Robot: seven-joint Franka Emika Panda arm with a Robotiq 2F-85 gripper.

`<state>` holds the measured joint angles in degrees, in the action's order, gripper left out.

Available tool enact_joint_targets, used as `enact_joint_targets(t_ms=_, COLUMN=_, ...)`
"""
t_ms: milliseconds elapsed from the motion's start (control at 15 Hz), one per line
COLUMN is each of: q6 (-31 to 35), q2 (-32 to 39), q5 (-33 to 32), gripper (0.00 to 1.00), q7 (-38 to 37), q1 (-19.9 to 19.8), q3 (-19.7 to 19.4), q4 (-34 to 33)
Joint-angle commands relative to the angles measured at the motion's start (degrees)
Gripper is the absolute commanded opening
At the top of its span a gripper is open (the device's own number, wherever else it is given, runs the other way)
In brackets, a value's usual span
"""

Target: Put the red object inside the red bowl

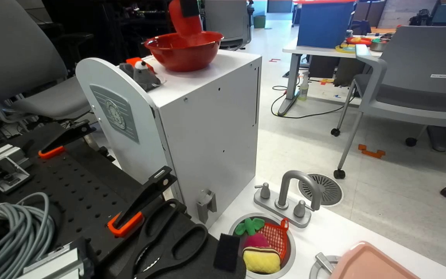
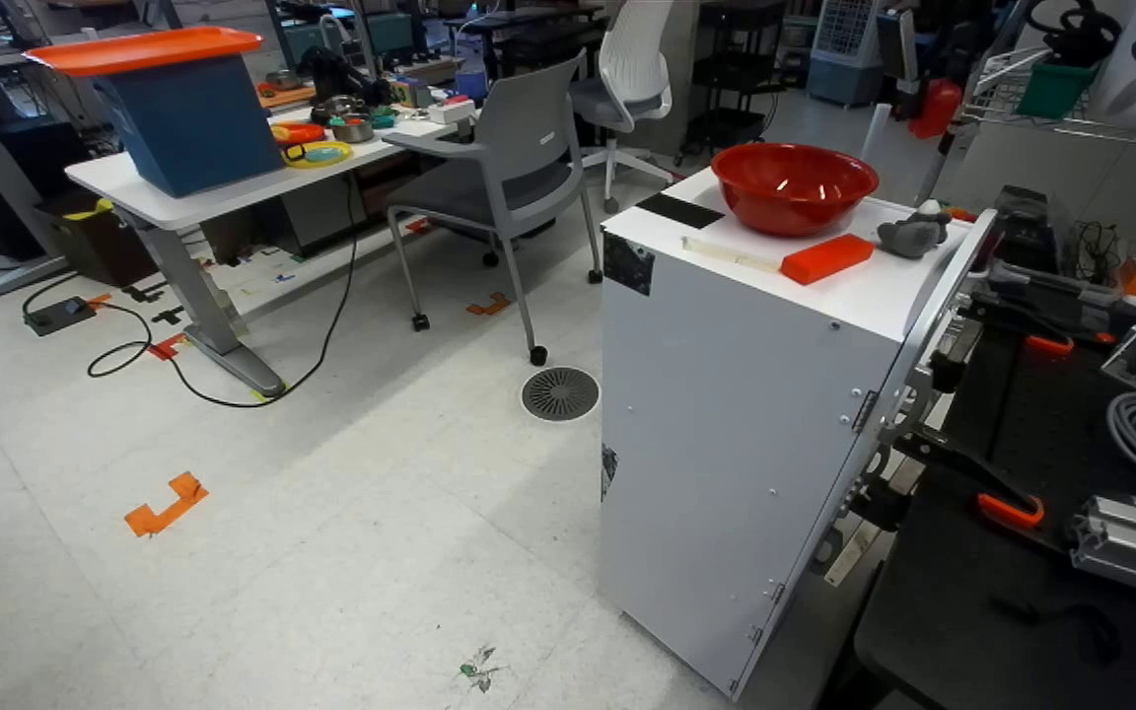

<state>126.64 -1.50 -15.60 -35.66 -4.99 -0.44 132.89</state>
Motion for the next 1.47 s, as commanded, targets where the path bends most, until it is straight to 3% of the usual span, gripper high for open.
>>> enact_joint_targets(t_ms=0, q6=-2.98, q2=-0.86, q5=-9.11, gripper=0.18, q7=-6.49, q1=2.77, q3=1.50, q4=-2.52)
enact_joint_targets(t_ms=200, q6=-0.14, q2=-3.27, q5=-13.74, gripper=0.18, q7=-7.49, q1=4.66, q3=2.87, q4=-1.81)
enact_joint_targets(t_ms=333, q6=3.53, q2=-5.40, q5=-13.06, gripper=0.18, q7=-6.00, q1=5.41, q3=3.50, q4=-0.60)
enact_joint_targets(t_ms=733, q6=14.51, q2=-9.39, q5=-2.99, gripper=0.18, q7=-2.35, q1=6.03, q3=3.84, q4=3.17)
enact_joint_targets(t_ms=1000, q6=15.10, q2=-10.20, q5=3.91, gripper=0.18, q7=1.26, q1=5.59, q3=3.94, q4=4.84)
enact_joint_targets(t_ms=1400, q6=14.32, q2=-10.02, q5=7.06, gripper=0.18, q7=3.44, q1=4.76, q3=3.68, q4=5.64)
